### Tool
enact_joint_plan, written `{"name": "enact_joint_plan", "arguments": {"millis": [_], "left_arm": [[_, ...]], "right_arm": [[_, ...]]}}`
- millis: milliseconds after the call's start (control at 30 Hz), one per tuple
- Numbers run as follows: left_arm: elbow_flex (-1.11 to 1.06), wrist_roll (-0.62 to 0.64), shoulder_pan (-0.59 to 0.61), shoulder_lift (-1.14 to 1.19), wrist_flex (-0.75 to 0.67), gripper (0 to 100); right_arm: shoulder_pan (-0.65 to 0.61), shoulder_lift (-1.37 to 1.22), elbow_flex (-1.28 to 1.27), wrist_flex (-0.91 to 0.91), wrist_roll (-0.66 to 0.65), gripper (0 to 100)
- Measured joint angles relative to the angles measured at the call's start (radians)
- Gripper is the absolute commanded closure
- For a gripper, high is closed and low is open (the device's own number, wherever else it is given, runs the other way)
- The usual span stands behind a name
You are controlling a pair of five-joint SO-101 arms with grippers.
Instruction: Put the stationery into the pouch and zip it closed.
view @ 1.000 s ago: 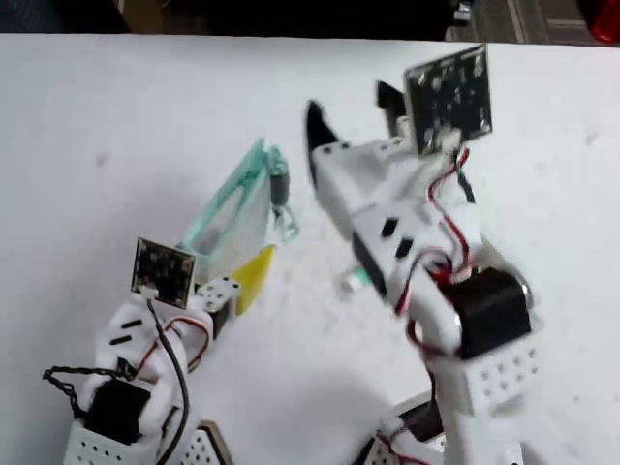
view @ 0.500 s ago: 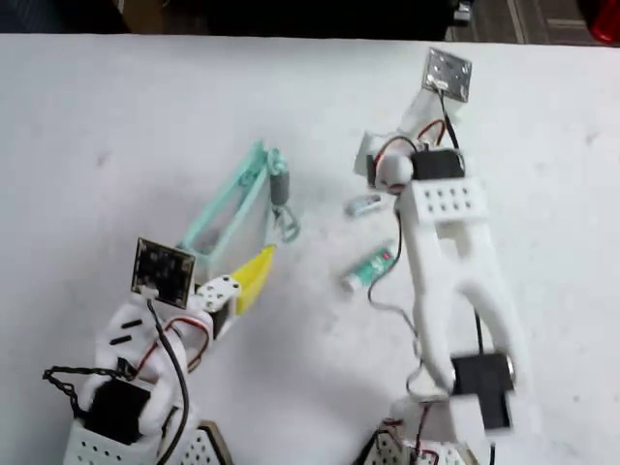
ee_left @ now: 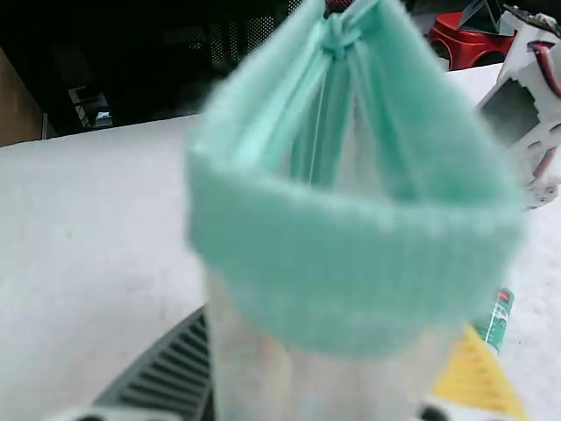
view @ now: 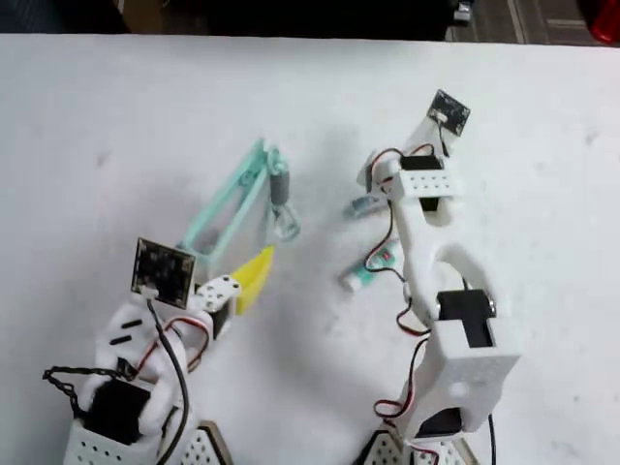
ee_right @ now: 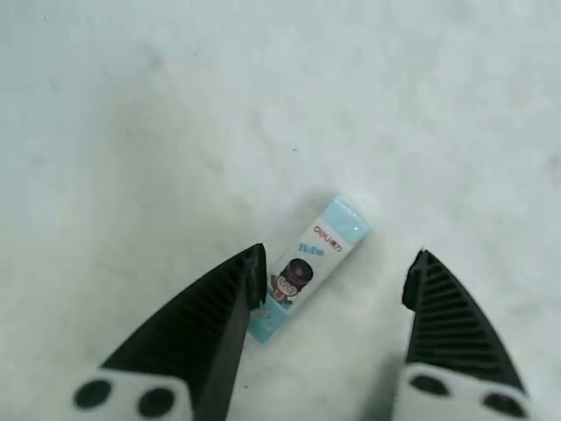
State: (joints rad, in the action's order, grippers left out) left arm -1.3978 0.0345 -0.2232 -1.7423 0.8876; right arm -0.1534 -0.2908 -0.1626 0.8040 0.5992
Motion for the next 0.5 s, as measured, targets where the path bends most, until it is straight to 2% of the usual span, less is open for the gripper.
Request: {"name": "enact_joint_plan", "arguments": {"millis": [167,400,500], "left_arm": [[0.000,0.000,0.000,0.000,0.000,72],[0.000,0.000,0.000,0.000,0.000,72],[0.000,0.000,0.000,0.000,0.000,72]], "right_arm": [[0.003,-0.058,0.003,0.005,0.071,75.7],[-0.006,-0.169,0.118,0.005,0.072,75.9],[-0.006,-0.199,0.141,0.006,0.072,81.5]]}}
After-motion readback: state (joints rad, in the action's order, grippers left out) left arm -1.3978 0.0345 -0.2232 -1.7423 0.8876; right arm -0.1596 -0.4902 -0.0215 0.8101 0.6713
